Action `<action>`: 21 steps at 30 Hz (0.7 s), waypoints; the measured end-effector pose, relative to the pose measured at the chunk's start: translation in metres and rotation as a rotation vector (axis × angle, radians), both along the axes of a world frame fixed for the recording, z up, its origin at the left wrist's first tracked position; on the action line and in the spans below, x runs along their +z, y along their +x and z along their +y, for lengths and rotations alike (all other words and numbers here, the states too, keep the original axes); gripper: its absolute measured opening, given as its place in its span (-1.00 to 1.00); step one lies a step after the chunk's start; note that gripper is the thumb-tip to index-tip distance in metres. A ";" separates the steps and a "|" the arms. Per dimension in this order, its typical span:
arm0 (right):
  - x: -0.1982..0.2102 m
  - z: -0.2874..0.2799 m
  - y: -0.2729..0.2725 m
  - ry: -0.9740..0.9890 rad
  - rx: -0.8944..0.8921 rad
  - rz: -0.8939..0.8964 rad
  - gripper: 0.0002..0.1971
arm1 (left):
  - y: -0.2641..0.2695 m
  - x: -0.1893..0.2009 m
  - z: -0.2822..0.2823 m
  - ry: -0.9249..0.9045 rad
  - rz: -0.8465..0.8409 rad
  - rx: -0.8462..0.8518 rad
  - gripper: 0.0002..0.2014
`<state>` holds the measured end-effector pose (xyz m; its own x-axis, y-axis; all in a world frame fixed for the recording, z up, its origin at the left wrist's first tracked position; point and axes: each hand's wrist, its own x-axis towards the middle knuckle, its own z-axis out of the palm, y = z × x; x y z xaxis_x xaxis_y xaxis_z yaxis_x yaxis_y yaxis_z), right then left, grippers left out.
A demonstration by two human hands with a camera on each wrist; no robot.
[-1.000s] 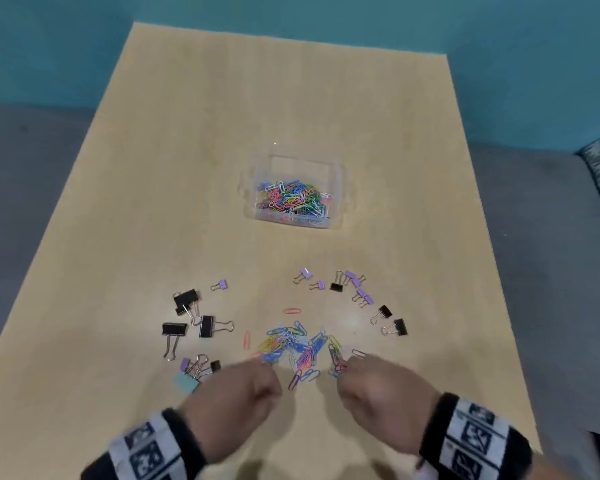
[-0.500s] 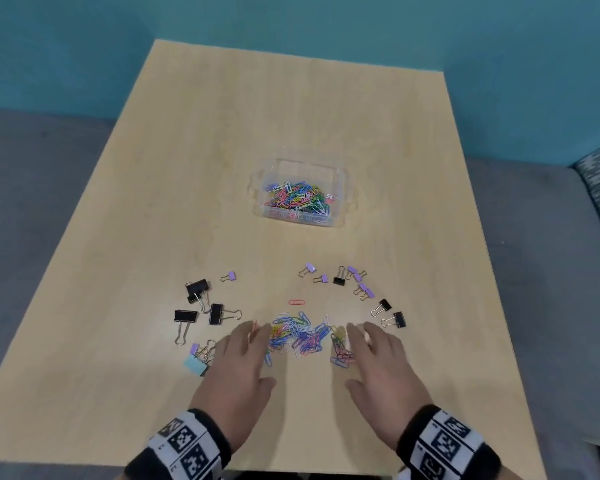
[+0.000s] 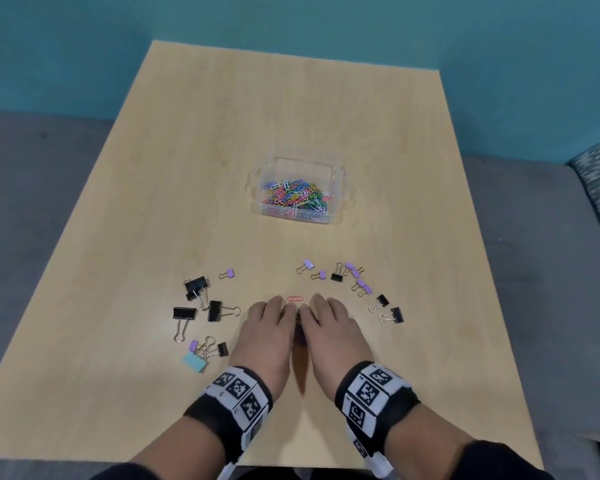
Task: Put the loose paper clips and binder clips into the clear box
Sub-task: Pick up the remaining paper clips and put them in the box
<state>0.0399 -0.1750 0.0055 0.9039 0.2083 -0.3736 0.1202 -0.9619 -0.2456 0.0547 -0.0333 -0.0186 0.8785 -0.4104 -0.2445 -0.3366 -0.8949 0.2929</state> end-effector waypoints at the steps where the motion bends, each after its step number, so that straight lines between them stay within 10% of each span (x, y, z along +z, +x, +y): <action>1: 0.000 0.000 0.002 -0.006 0.007 -0.028 -0.44 | 0.003 0.001 0.001 -0.026 -0.017 0.012 -0.40; 21: 0.010 -0.018 0.025 0.009 0.183 0.057 -0.55 | 0.023 0.006 0.005 0.002 0.040 -0.030 -0.69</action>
<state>0.0649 -0.1932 0.0159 0.8279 0.3709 -0.4208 0.2786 -0.9230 -0.2655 0.0775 -0.0284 -0.0128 0.8555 -0.4358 -0.2797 -0.3512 -0.8852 0.3050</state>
